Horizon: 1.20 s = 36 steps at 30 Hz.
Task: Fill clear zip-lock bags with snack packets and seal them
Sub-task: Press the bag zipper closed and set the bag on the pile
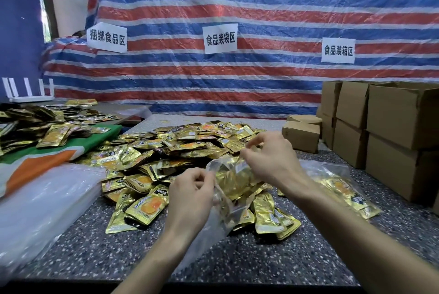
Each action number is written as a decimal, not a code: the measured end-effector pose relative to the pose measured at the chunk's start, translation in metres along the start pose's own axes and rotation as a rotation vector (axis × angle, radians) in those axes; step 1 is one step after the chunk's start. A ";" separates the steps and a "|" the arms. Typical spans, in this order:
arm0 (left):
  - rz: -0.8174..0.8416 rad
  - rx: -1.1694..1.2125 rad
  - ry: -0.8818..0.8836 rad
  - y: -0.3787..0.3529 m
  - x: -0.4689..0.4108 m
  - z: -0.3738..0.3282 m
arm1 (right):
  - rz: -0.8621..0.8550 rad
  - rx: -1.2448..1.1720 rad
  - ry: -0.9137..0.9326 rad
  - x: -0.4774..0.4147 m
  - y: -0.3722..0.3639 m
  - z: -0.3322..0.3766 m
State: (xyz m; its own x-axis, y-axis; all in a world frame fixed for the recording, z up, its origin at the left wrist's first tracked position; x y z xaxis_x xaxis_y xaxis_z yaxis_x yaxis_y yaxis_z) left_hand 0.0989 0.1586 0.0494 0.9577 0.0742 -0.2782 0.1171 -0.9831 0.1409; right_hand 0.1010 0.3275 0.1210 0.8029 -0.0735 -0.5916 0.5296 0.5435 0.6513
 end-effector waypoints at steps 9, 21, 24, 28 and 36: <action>0.024 0.144 -0.040 -0.007 -0.011 -0.028 | 0.342 -0.396 -0.267 -0.006 -0.033 -0.008; -0.039 0.341 0.017 0.020 -0.032 -0.018 | -0.151 0.042 0.065 -0.021 0.000 -0.077; 0.004 0.331 0.005 0.020 -0.031 -0.016 | 0.300 0.224 -0.208 0.000 -0.042 -0.145; 0.031 0.273 -0.019 0.021 -0.028 -0.012 | 0.408 0.454 -0.430 0.022 -0.057 -0.189; 0.089 0.281 -0.018 0.021 -0.021 -0.012 | 0.325 0.459 -0.600 0.012 -0.067 -0.202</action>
State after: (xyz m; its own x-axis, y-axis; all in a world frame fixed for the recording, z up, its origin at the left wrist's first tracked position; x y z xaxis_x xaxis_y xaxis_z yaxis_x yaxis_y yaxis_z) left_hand 0.0844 0.1386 0.0691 0.9558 -0.0145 -0.2937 -0.0466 -0.9936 -0.1026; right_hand 0.0197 0.4591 -0.0261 0.8761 -0.4770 -0.0701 0.2005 0.2281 0.9528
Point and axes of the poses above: each hand's wrist, its own x-axis away from the middle knuckle, its own y-axis out of the back of the hand, z = x × y, the point moved 4 cm from there along -x, towards the middle knuckle, and after that the axes turned 11 degrees about y, right-handed, at the moved point
